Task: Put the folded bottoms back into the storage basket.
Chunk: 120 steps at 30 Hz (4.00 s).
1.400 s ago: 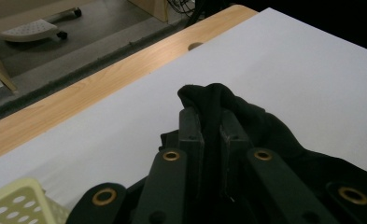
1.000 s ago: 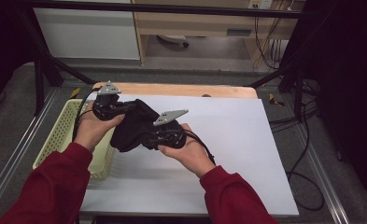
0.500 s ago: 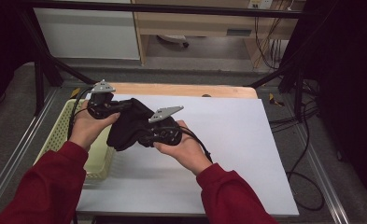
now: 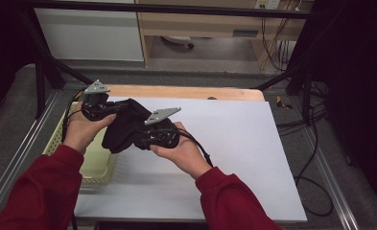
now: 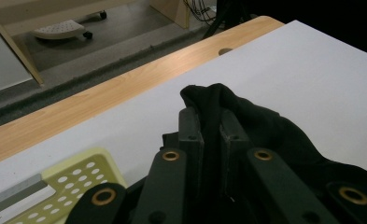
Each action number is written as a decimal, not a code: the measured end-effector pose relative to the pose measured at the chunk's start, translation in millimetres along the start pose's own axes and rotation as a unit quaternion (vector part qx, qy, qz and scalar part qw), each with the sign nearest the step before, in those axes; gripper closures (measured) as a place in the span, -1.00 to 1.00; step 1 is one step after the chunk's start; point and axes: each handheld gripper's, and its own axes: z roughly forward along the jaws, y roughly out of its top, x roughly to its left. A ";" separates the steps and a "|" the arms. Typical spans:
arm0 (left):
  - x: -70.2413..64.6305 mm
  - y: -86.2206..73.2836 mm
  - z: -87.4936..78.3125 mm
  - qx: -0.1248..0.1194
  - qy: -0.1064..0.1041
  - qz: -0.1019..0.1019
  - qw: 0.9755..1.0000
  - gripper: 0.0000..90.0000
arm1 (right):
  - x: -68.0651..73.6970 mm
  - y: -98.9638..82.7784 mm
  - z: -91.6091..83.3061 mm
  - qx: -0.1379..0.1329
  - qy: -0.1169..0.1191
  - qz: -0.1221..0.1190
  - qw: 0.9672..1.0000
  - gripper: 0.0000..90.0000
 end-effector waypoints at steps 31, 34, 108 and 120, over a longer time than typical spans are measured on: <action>56.3 -19.9 -44.4 -0.020 0.039 -0.044 0.998 0.84 | 13.4 35.5 69.7 -0.033 0.029 -0.009 0.999 0.65; 60.3 -23.1 -47.9 -0.022 0.042 -0.045 0.998 0.84 | 15.2 38.1 75.9 -0.036 0.034 -0.010 0.999 0.65; 85.3 -45.2 -57.7 -0.014 0.074 -0.065 0.995 0.84 | 30.6 31.2 127.5 -0.031 0.041 -0.023 0.998 0.65; 86.9 -53.6 -51.4 -0.007 0.076 -0.070 0.995 0.84 | 29.5 25.1 132.8 -0.017 0.037 -0.033 0.999 0.65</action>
